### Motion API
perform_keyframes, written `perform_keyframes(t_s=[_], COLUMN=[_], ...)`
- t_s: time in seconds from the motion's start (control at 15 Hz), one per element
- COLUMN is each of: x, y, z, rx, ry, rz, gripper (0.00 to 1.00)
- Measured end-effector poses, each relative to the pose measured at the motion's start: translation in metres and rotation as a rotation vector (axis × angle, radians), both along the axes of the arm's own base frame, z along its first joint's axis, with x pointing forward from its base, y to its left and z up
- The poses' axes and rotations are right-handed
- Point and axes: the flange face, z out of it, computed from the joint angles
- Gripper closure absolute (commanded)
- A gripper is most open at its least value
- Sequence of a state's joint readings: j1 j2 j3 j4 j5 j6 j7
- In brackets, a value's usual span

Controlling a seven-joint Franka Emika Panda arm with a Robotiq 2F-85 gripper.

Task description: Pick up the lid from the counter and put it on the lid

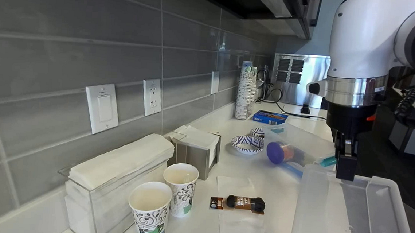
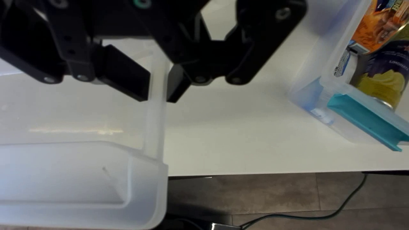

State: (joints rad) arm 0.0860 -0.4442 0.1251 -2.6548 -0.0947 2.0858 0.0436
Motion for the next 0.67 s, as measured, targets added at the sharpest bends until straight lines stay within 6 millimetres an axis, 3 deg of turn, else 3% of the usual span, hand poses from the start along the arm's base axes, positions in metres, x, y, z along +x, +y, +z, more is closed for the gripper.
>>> perform_keyframes(t_s=[0.67], x=[0.020], y=[-0.045], z=[0.026], rx=[-0.198], ry=[0.007], rz=[0.231], gripper=[0.94])
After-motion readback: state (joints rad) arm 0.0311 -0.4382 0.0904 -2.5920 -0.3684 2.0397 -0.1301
